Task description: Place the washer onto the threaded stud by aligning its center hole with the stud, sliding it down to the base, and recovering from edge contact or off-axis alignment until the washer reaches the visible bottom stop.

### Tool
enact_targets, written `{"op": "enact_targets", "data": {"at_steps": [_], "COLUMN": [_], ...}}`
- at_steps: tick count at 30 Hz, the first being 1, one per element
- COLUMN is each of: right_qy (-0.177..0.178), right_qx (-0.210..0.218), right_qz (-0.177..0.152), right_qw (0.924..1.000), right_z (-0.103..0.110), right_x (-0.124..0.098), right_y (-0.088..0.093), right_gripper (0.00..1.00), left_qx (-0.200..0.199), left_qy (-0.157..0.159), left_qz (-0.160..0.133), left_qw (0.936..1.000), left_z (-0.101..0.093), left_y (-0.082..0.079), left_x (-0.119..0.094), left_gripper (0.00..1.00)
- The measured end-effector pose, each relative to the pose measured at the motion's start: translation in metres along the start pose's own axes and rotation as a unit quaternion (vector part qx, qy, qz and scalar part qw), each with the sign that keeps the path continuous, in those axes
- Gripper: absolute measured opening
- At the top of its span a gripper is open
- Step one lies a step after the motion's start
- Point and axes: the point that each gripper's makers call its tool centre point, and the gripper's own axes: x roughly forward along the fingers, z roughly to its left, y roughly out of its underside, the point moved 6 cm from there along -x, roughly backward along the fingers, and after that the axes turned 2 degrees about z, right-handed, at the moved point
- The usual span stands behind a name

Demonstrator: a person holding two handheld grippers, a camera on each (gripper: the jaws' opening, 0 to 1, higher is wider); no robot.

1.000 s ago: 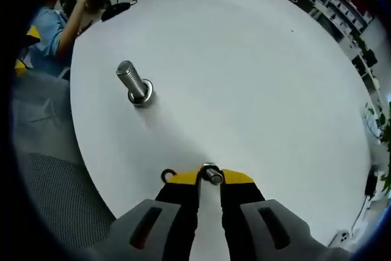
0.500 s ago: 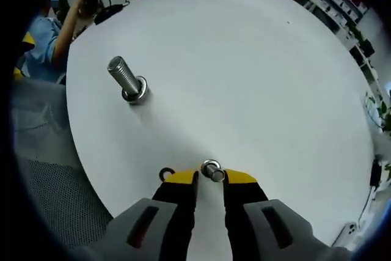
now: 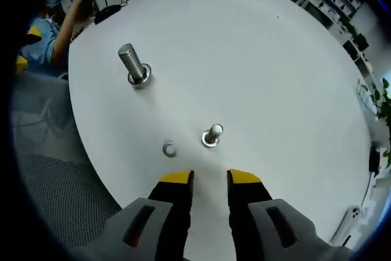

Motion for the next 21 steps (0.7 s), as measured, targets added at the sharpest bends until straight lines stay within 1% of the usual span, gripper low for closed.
{"op": "enact_targets", "data": {"at_steps": [3,5,7,13,16,21], "right_qy": [-0.004,-0.008,-0.011,-0.030,-0.028,-0.037], "right_qx": [0.013,0.018,0.019,0.011,0.007,0.003], "right_qz": [0.007,0.010,0.009,-0.004,-0.010,-0.019], "right_qw": [0.9999,0.9998,0.9997,0.9995,0.9995,0.9991], "right_z": [0.006,0.012,0.017,0.037,0.039,0.044], "right_x": [0.001,0.003,0.004,0.010,0.012,0.015], "right_y": [0.014,0.020,0.022,0.012,0.006,-0.005], "right_gripper": [0.25,0.25,0.25,0.25,0.25,0.25], "left_qx": [0.002,0.004,0.003,0.007,0.007,0.006], "left_qy": [0.001,0.003,0.004,0.008,0.008,0.008], "left_qz": [0.000,0.000,0.002,0.005,0.003,0.003], "left_qw": [1.0000,1.0000,1.0000,0.9999,0.9999,0.9999], "left_z": [-0.001,-0.002,-0.002,-0.003,-0.003,-0.003], "left_y": [0.000,0.000,0.001,0.002,0.001,0.001], "left_x": [0.000,0.000,0.001,0.000,0.000,0.000], "left_gripper": [0.23,0.23,0.23,0.23,0.23,0.23]}}
